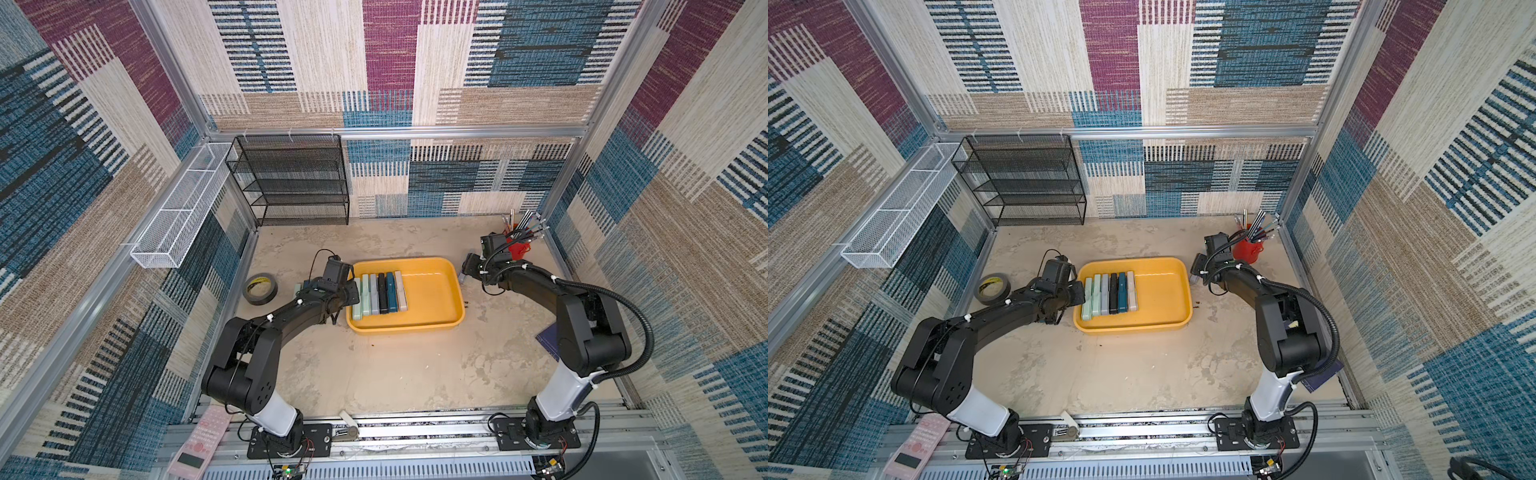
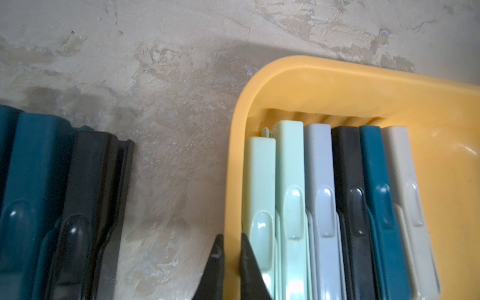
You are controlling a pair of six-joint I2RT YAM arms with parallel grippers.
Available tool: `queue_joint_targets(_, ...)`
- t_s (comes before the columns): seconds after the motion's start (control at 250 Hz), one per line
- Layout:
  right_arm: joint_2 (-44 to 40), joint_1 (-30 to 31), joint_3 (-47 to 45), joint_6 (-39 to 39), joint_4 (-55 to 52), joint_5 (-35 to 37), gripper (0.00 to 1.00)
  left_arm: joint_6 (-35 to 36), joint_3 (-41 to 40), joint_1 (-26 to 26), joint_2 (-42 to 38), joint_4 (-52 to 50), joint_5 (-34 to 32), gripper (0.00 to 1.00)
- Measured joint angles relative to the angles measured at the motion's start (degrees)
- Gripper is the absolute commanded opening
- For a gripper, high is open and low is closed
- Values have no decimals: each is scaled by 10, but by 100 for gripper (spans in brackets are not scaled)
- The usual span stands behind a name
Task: Put the pruning pliers into the storage box
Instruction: Pick up the pruning pliers from the center of the board.
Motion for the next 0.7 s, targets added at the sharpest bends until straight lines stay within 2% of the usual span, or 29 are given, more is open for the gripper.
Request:
queue_joint_targets(0.54, 93, -2, 44, 0, 6, -16, 59, 5, 0, 6, -4, -9, 1, 8)
queue_joint_targets(0.7, 100, -2, 46, 0, 9, -16, 52, 7, 0, 8, -6, -13, 2, 8)
